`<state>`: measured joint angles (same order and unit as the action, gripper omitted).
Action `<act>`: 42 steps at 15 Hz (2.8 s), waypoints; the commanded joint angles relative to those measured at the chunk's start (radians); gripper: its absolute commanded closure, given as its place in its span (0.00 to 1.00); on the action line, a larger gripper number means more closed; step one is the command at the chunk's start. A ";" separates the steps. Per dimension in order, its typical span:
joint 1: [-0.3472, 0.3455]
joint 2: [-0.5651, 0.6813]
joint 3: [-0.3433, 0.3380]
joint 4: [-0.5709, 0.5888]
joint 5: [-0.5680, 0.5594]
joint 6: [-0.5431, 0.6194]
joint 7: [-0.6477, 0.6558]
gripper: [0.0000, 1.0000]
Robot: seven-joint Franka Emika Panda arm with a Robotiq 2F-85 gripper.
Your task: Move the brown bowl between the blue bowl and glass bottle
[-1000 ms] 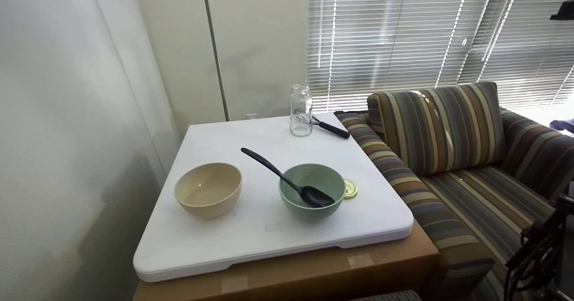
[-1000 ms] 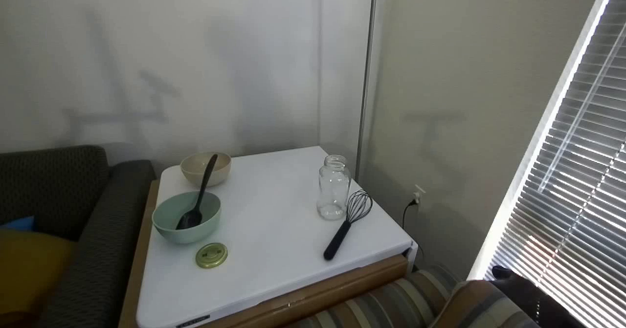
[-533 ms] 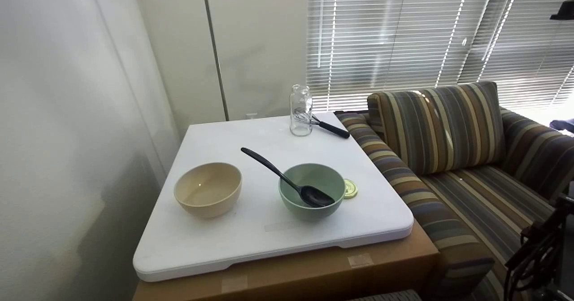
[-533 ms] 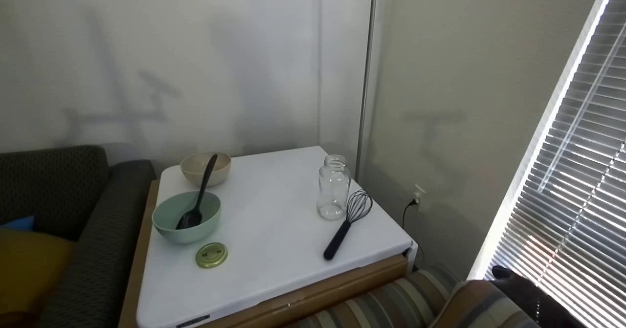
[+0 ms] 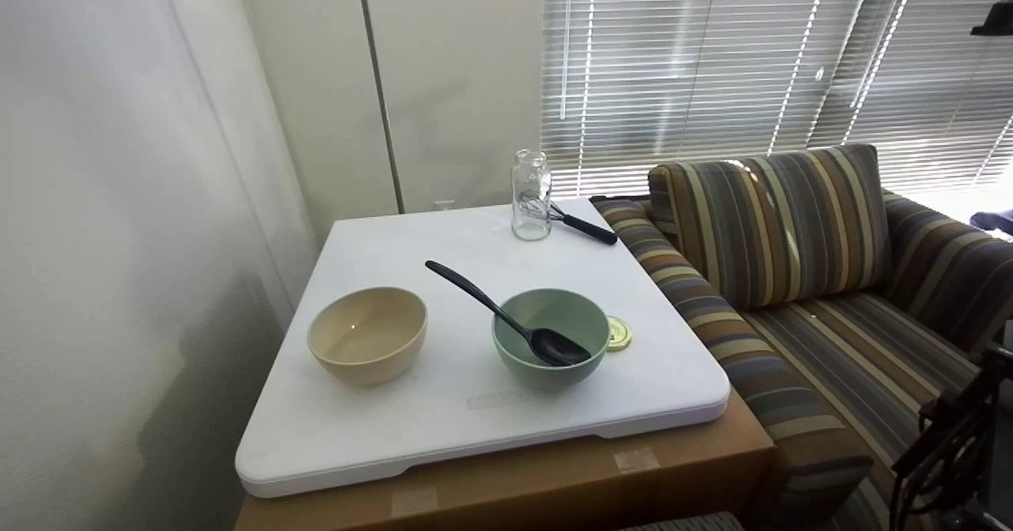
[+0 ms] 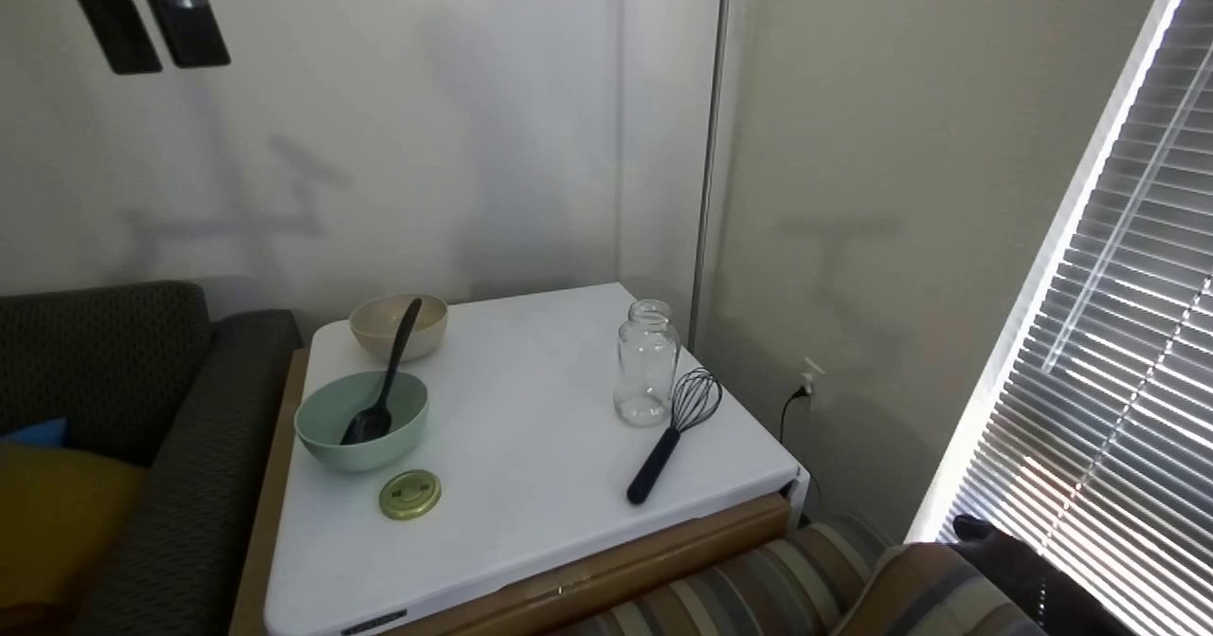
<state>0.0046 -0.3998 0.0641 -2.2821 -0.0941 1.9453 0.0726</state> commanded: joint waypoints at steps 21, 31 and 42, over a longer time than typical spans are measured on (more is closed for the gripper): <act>0.196 0.659 0.082 0.301 0.002 0.258 0.102 0.00; 0.188 0.783 0.093 0.406 0.047 0.314 0.001 0.00; 0.314 1.279 0.109 1.000 -0.083 0.083 -0.315 0.00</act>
<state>0.2770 0.7373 0.1859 -1.4730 -0.1187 2.0947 -0.1936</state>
